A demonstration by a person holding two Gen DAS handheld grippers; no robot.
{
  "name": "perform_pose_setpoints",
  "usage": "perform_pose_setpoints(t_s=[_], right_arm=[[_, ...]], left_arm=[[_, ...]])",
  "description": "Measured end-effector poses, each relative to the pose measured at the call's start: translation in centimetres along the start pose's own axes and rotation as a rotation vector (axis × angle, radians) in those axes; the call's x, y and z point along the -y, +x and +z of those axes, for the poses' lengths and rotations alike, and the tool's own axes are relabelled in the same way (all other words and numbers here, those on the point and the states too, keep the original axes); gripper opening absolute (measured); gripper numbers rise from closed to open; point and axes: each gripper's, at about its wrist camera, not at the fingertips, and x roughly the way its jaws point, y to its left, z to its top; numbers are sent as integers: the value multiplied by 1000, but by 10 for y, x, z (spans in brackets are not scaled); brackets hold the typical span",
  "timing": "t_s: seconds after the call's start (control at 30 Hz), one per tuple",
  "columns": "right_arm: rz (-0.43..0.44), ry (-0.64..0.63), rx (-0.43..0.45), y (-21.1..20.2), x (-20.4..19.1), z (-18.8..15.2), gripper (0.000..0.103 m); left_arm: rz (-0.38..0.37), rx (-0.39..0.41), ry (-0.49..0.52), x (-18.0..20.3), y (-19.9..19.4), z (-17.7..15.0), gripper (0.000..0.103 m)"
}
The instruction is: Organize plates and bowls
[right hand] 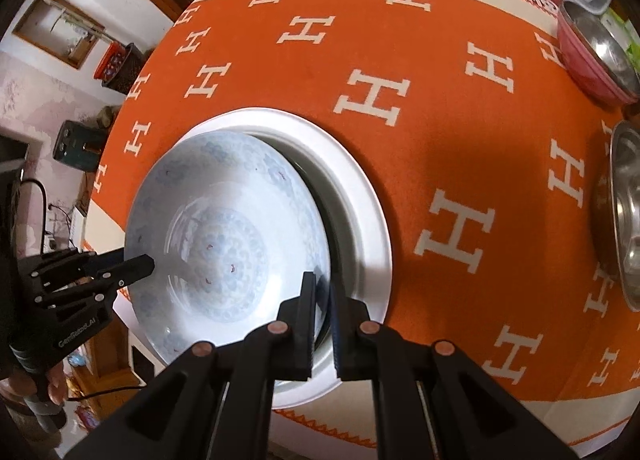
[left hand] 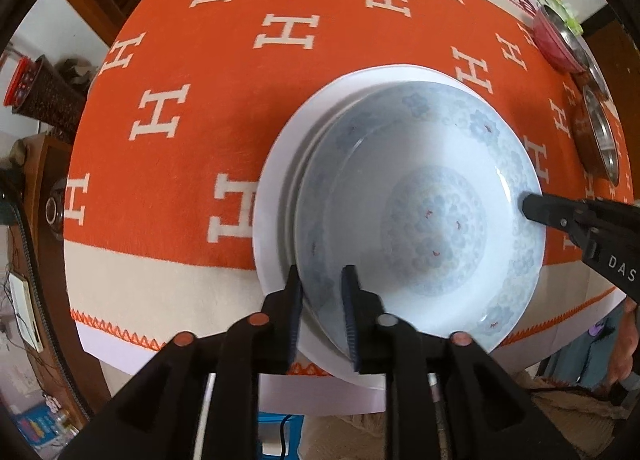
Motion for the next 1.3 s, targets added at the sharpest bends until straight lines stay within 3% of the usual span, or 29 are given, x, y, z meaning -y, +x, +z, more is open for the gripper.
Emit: perform_pose_setpoints(t_s=[0.03,0.1,0.17,0.33,0.4,0.63,0.83,1.03,1.3], right_arm=[[-6,-6,1,0,-1,0,8],[-21,-20,2,1,-5,0,8],[-30,-36,2,1,-6,0,9],[-34,-61,47,-10,-8,-3,36],[-28,-59,66,-17,-6,-5,37],[-12,-62,85,-31,1,-15,37],[46,-60,113,-50,8,-31,37],[80,-86,165,-74,15,-49,37],[104,-82,261,-113,44,-79,37]], left_arm=[[-2,1,2,1,-1,0,32],[4,9,7,3,-3,0,55],[11,24,10,4,-7,0,66],[3,46,10,3,-20,1,72],[5,45,-8,2,-23,3,77],[-11,66,-20,7,-37,-1,78],[-3,93,13,36,-51,-7,78],[22,142,19,60,-69,-16,78],[-1,219,-12,92,-95,-30,80]])
